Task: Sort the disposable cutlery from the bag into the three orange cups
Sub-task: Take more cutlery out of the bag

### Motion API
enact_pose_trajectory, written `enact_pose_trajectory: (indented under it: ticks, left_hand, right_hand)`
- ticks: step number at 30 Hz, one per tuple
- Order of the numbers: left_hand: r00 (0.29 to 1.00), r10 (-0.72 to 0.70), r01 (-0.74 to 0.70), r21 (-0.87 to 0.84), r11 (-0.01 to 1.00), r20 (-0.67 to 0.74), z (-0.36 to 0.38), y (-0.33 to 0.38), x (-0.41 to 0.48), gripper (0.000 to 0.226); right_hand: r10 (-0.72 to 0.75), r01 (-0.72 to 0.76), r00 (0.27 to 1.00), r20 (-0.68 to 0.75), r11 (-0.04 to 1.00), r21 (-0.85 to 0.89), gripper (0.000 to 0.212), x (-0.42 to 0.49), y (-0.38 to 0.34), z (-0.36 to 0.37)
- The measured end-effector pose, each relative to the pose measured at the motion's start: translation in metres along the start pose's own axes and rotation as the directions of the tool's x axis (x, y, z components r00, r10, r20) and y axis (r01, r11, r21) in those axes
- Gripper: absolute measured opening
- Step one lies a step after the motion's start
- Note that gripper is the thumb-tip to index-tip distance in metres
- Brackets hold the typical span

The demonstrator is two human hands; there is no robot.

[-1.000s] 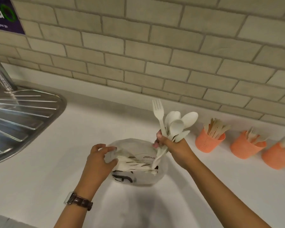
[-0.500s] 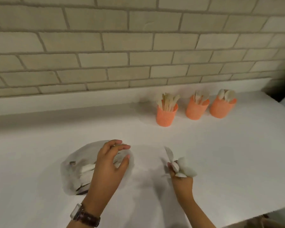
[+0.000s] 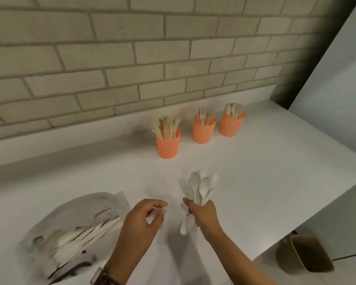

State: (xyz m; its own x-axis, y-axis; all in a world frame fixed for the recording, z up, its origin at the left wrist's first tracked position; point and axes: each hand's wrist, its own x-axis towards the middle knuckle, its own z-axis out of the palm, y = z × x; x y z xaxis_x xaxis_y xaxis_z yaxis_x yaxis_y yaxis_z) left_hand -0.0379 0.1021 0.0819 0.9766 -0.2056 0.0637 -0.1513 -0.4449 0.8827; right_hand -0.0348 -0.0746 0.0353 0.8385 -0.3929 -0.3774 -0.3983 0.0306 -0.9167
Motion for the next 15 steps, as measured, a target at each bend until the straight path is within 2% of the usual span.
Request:
enact_pose_trajectory:
  ticks: [4,8,9,11,15]
  left_hand:
    - [0.998,-0.055,0.056,-0.142,0.988,0.013,0.025,0.022,0.013,0.016]
    - [0.994,-0.109,0.105,-0.207,0.973,-0.008,0.054,0.045,0.027,0.009]
    - [0.992,-0.128,0.122,-0.21,0.97,-0.014,0.062,0.05,0.03,0.01]
    - [0.985,-0.174,0.164,-0.216,0.962,-0.024,0.081,0.06,0.035,0.019]
    - [0.965,-0.246,0.212,-0.277,0.937,-0.095,0.13,0.09,0.055,0.028]
  right_hand:
    - [0.062,-0.076,0.989,0.134,0.992,0.102,0.023,-0.011,-0.023,-0.012]
    - [0.026,-0.043,0.981,0.195,0.996,0.083,0.032,-0.018,-0.038,-0.023]
    - [0.016,-0.037,0.978,0.208,0.995,0.097,0.027,-0.016,-0.04,-0.027]
    - [0.001,-0.022,0.976,0.216,0.995,0.096,0.012,-0.007,-0.041,-0.036]
    - [-0.083,0.078,0.986,0.143,0.996,0.038,0.026,0.026,-0.042,-0.066]
